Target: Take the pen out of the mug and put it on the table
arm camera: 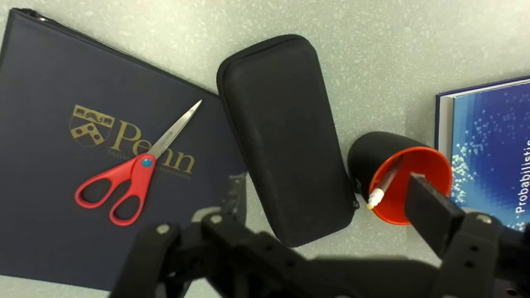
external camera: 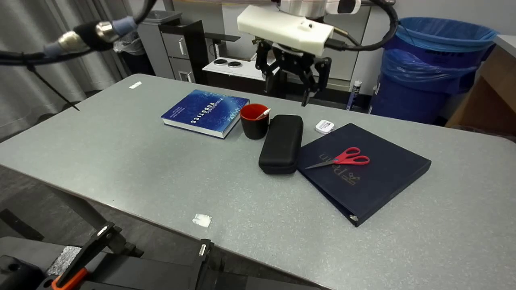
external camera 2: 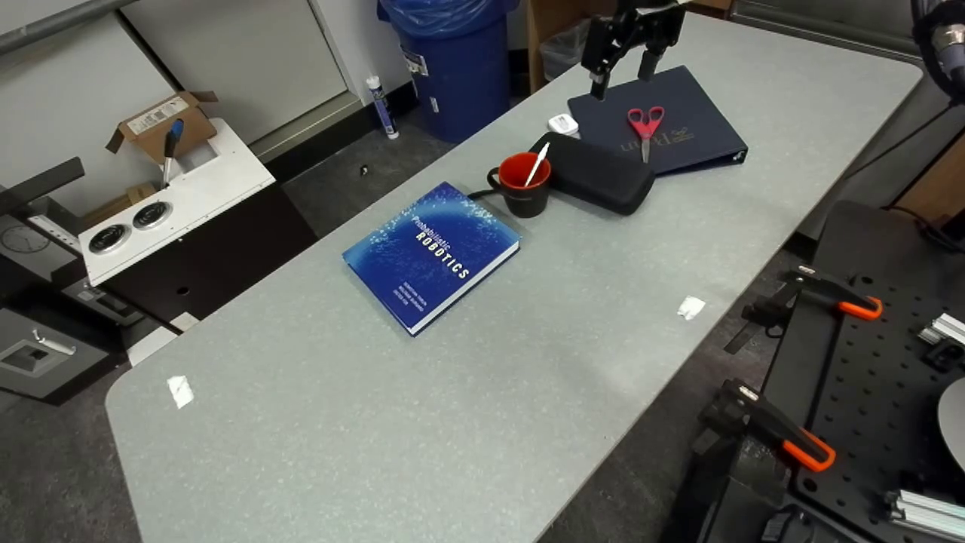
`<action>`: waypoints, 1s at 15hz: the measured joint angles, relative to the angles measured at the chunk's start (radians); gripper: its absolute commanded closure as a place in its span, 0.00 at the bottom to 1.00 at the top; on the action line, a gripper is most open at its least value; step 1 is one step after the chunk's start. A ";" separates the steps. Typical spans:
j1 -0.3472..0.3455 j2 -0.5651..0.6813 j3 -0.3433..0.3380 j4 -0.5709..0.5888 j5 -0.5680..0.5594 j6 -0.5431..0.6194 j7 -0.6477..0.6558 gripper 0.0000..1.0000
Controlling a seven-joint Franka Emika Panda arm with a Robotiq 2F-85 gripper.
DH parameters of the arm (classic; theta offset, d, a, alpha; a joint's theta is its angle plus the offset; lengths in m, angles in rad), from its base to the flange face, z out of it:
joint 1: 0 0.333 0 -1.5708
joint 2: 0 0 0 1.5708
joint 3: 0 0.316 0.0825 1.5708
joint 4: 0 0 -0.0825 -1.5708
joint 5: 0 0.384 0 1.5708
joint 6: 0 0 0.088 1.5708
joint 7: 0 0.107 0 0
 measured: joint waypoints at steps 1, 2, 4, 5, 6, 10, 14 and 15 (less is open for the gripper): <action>-0.003 0.003 0.006 0.000 0.000 0.000 0.002 0.00; -0.006 0.010 0.016 0.001 0.000 0.002 0.012 0.00; -0.014 0.044 0.047 0.016 0.032 0.005 0.021 0.00; -0.018 0.067 0.063 0.029 0.058 0.016 0.024 0.00; -0.022 0.092 0.080 0.044 0.083 0.030 0.026 0.00; -0.050 0.184 0.136 0.109 0.161 0.071 0.030 0.00; -0.076 0.243 0.171 0.162 0.177 0.080 0.039 0.00; -0.082 0.254 0.177 0.172 0.177 0.080 0.042 0.00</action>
